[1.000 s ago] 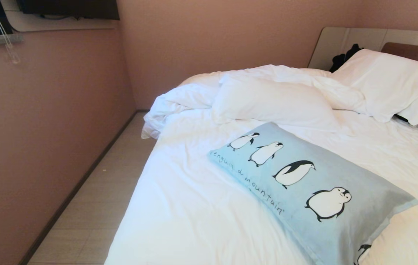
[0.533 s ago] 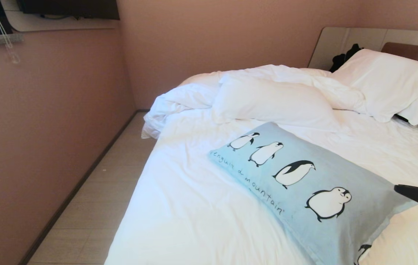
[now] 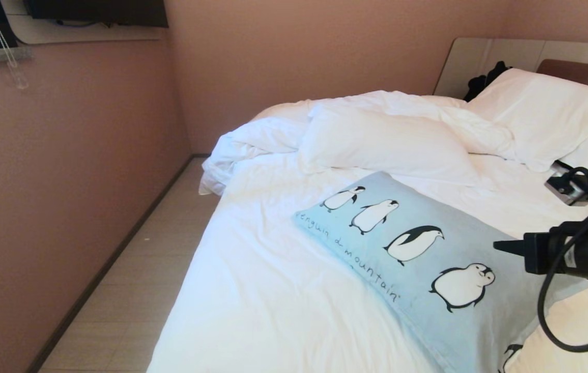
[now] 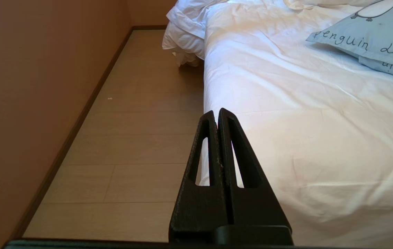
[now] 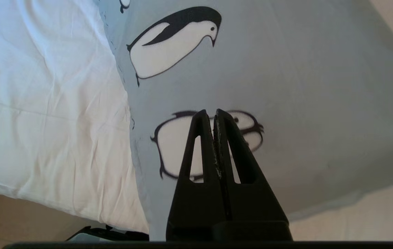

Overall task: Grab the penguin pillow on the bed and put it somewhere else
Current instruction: Pick up the pillow

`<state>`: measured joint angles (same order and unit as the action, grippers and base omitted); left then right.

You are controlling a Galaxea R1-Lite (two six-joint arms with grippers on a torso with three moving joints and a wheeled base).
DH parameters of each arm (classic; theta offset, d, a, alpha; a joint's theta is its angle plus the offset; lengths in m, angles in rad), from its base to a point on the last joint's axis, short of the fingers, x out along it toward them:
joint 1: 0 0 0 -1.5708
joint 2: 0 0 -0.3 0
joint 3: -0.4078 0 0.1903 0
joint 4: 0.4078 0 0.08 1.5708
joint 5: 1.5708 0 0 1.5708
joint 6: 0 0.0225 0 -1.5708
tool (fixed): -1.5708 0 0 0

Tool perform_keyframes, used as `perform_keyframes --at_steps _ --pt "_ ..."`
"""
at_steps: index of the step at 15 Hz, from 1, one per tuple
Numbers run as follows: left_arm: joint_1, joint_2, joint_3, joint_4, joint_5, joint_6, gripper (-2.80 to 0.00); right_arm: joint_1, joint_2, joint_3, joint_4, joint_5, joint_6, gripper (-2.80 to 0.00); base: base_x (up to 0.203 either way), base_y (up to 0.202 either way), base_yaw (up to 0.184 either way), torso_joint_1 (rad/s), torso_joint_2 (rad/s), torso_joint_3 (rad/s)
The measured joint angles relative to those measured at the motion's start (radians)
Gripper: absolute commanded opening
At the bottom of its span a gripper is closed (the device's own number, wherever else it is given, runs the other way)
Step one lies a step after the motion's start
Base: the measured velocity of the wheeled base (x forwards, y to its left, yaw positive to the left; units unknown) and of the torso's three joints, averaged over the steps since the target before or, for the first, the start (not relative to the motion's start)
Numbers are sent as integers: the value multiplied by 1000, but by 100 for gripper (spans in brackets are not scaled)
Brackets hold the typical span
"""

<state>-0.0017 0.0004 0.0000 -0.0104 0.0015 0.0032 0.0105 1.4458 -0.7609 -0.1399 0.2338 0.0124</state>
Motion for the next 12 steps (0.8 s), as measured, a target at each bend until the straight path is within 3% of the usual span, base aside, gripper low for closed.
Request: perform_keyframes --at_steps 7,12 --pt "0 0 0 0 0 0 -280 19 268 -157 -141 3 -32 -280 0 0 0 0 0 0" --pt "0 0 0 0 0 0 -280 23 385 -247 -174 -45 -100 -280 0 0 0 0 0 0"
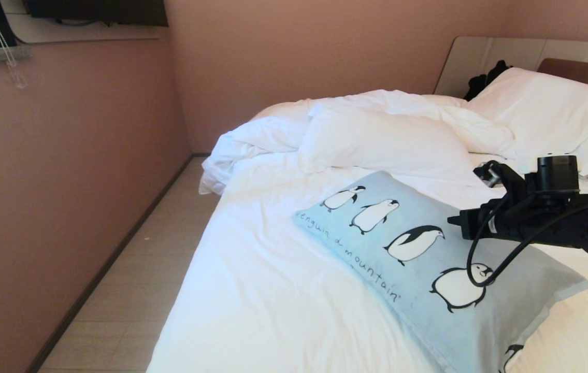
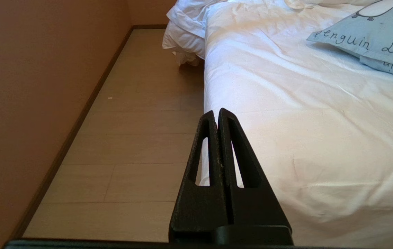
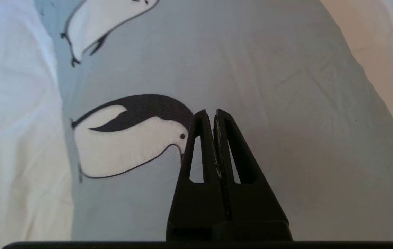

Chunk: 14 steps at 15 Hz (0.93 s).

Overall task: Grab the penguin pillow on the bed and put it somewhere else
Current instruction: Pick up the pillow

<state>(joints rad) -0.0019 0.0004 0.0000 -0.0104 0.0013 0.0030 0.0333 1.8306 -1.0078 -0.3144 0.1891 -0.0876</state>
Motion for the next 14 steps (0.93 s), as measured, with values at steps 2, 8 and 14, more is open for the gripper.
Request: perform_keyframes --at_steps 2,8,14 --pt "0 0 0 0 0 0 -280 0 19 7 0 -25 -25 -280 0 0 0 0 0 0" --pt "1 0 0 0 0 0 -280 41 41 39 -46 -84 -84 0 0 0 0 0 0 0" --pt "1 0 0 0 0 0 -280 40 34 47 -107 -166 -86 0 0 0 0 0 0 0"
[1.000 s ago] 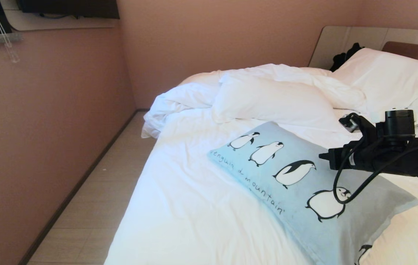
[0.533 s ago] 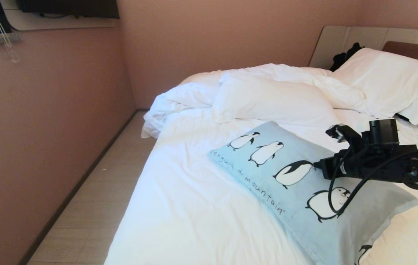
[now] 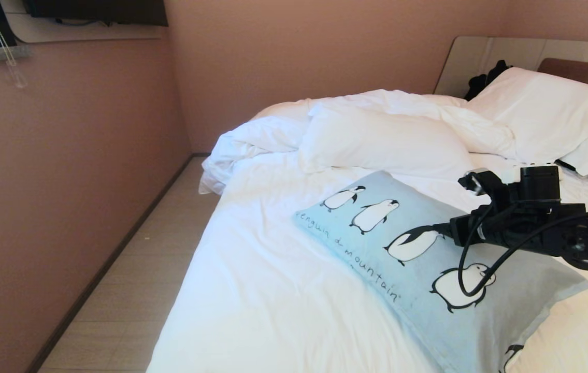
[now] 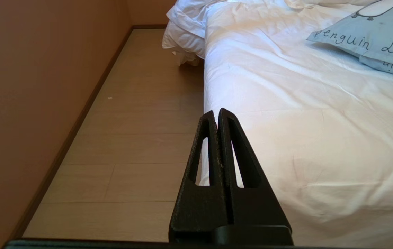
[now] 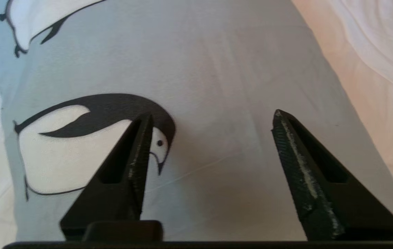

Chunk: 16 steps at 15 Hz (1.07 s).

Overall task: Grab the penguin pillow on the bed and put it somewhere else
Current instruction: Pick up the pillow

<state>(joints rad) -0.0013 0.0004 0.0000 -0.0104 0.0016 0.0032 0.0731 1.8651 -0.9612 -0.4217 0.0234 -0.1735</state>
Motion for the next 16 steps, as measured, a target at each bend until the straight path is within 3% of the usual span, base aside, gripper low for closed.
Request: perform_keyframes --at_steps 11,16 --pt "0 0 0 0 0 0 -280 -7 96 74 -124 80 -70 0 0 0 0 0 0 0" --pt "0 0 0 0 -1 0 -280 -16 179 79 -148 75 -134 0 0 0 0 0 0 0"
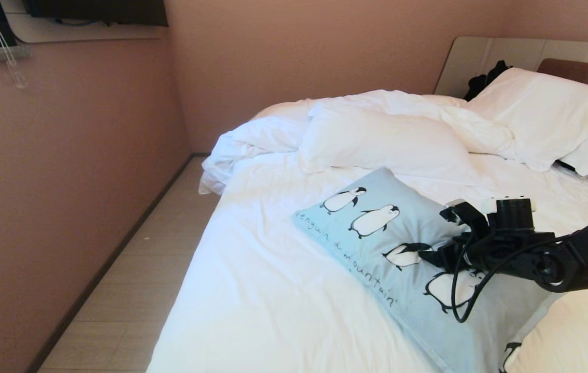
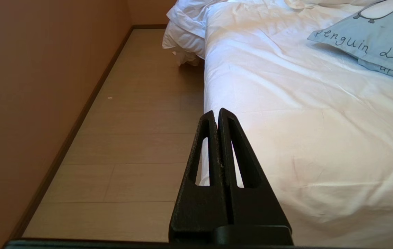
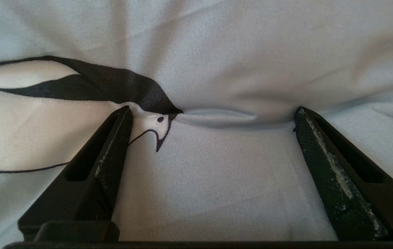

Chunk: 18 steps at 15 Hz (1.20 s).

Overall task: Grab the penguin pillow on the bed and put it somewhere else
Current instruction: Pick up the pillow

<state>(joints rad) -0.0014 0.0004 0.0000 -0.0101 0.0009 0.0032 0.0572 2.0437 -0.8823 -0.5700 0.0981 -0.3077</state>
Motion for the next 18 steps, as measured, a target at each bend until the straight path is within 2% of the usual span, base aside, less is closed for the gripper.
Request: perform_keyframes --at_steps 9,10,18 --pt "0 0 0 -1 0 0 -280 -29 91 7 0 -30 -96 0 0 0 0 0 0 0" --pt "0 0 0 0 0 0 -280 -30 97 7 0 -31 -97 -280 0 0 0 0 0 0" --pt "0 0 0 0 0 0 -280 -30 69 9 4 -30 -87 -280 0 0 0 0 0 0"
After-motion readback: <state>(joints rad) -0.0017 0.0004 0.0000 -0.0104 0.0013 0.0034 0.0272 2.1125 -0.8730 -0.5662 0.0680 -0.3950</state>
